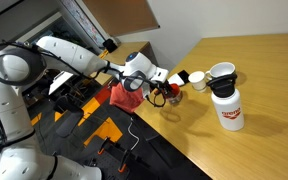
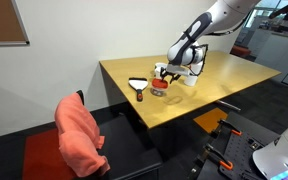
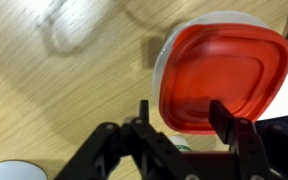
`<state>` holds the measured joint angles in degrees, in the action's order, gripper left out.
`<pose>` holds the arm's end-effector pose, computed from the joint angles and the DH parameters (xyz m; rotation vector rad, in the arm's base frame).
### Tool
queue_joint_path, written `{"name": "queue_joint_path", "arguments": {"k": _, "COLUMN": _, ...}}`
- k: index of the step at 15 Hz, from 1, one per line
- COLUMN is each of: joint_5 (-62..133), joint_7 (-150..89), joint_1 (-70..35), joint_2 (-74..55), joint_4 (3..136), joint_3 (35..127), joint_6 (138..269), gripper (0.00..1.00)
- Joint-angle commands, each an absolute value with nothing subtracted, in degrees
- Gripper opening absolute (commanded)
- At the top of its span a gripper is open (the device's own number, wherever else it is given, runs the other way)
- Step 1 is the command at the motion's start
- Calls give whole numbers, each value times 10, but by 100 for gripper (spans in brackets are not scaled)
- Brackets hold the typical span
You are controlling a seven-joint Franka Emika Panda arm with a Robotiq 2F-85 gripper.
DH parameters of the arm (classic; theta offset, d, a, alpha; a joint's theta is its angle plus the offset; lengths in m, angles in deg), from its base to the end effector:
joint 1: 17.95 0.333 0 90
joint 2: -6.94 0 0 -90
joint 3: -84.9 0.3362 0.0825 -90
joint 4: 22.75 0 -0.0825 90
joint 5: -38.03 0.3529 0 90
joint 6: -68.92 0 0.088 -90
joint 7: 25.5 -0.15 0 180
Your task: Uncover the lunchbox, pour the sweets in the cup into it, and then cover it
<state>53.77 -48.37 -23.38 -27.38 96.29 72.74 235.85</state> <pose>0.5792 -0.1959 0.1689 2.7893 -1.3729 0.4079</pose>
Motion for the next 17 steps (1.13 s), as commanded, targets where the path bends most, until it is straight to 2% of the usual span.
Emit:
{"name": "queue_joint_path", "arguments": {"k": 1, "joint_5": 540, "joint_7": -480, "joint_1": -229, "joint_2": -245, "joint_4": 996, "joint_3": 730, "joint_6": 2394, "gripper": 95}}
{"name": "queue_joint_path", "arguments": {"k": 2, "joint_5": 539, "joint_7": -476, "joint_1": -227, "joint_2": -234, "joint_4": 1007, "joint_3": 729, "joint_6": 2402, "gripper": 100}}
{"name": "queue_joint_path", "arguments": {"k": 3, "joint_5": 538, "joint_7": -471, "joint_1": -228, "joint_2": -223, "joint_4": 1018, "joint_3": 731, "joint_6": 2409, "gripper": 100}}
{"name": "queue_joint_path", "arguments": {"k": 17, "joint_5": 442, "joint_7": -325, "joint_1": -249, "joint_2": -19, "joint_4": 1164, "joint_3": 736, "joint_6": 2335, "gripper": 100}}
